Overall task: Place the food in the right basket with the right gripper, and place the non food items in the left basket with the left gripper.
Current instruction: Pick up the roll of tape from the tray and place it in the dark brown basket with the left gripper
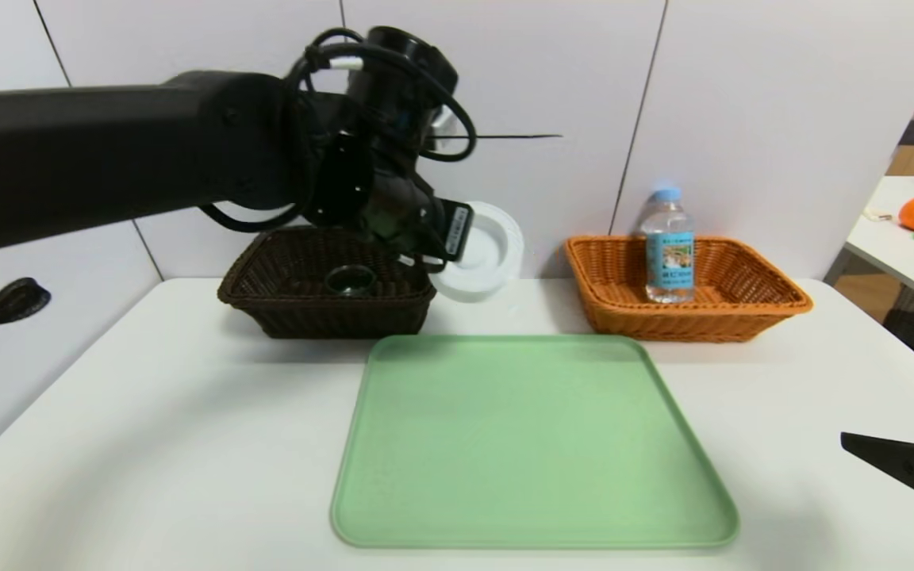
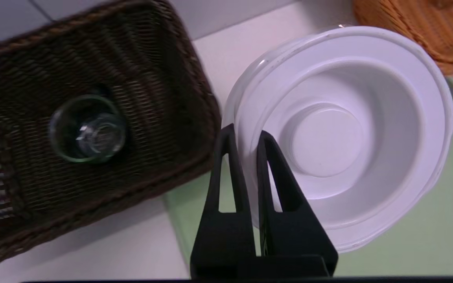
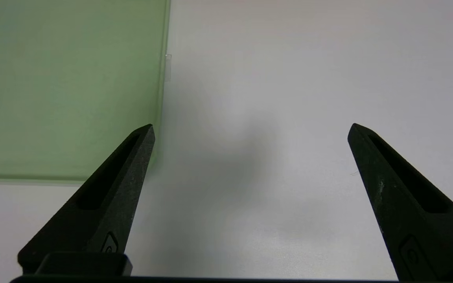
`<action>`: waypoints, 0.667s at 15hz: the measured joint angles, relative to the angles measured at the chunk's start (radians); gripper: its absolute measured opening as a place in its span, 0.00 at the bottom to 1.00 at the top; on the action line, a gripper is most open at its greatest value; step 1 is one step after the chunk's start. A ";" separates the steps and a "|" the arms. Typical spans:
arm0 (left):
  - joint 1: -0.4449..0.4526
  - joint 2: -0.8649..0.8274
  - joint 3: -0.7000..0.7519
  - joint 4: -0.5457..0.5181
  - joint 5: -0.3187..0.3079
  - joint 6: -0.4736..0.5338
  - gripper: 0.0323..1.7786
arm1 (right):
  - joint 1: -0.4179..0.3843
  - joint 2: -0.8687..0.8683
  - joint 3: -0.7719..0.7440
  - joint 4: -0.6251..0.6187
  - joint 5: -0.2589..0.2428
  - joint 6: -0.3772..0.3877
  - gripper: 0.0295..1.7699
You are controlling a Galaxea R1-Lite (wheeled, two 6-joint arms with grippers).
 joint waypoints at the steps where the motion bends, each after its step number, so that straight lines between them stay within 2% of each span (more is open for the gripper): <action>1: 0.037 -0.014 0.000 0.000 -0.001 0.008 0.05 | 0.000 0.001 -0.001 0.000 0.000 0.000 0.96; 4: 0.163 -0.033 0.001 0.000 -0.011 0.026 0.05 | 0.001 0.001 -0.002 0.004 0.000 0.000 0.96; 7: 0.269 -0.017 0.001 -0.017 -0.068 0.027 0.05 | 0.002 0.002 0.001 0.005 0.000 0.000 0.96; 10: 0.330 0.027 -0.001 -0.037 -0.077 0.024 0.05 | 0.002 0.002 0.005 0.006 0.000 0.000 0.96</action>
